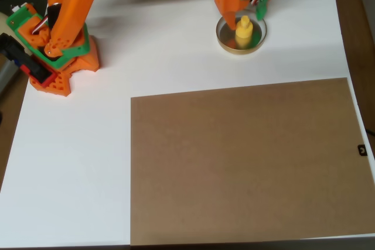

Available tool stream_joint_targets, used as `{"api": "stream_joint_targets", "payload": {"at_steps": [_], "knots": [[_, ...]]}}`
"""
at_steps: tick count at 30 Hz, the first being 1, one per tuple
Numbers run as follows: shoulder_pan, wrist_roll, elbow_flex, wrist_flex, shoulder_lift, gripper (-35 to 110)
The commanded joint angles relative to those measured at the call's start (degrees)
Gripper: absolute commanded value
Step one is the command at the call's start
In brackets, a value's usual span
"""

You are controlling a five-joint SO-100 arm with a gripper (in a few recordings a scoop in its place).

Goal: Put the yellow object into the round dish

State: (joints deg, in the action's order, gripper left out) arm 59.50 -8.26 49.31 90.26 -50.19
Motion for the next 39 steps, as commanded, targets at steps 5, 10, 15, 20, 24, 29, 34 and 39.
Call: {"api": "stream_joint_targets", "payload": {"at_steps": [5,10,15,20,24,29,34,39], "knots": [[-3.6,0.18,-6.15,3.78,-7.21,20],[-8.88,0.62,-1.58,2.99,-13.97,20],[-14.5,0.26,14.06,-3.6,-28.65,20],[-23.03,0.35,26.63,-7.91,-41.92,20],[-31.64,0.09,34.54,-10.81,-52.03,19],[-44.38,0.44,41.84,-14.68,-62.23,19],[-55.37,-0.18,49.13,-18.72,-69.87,20],[-62.58,-0.26,53.09,-20.57,-74.0,20]]}}
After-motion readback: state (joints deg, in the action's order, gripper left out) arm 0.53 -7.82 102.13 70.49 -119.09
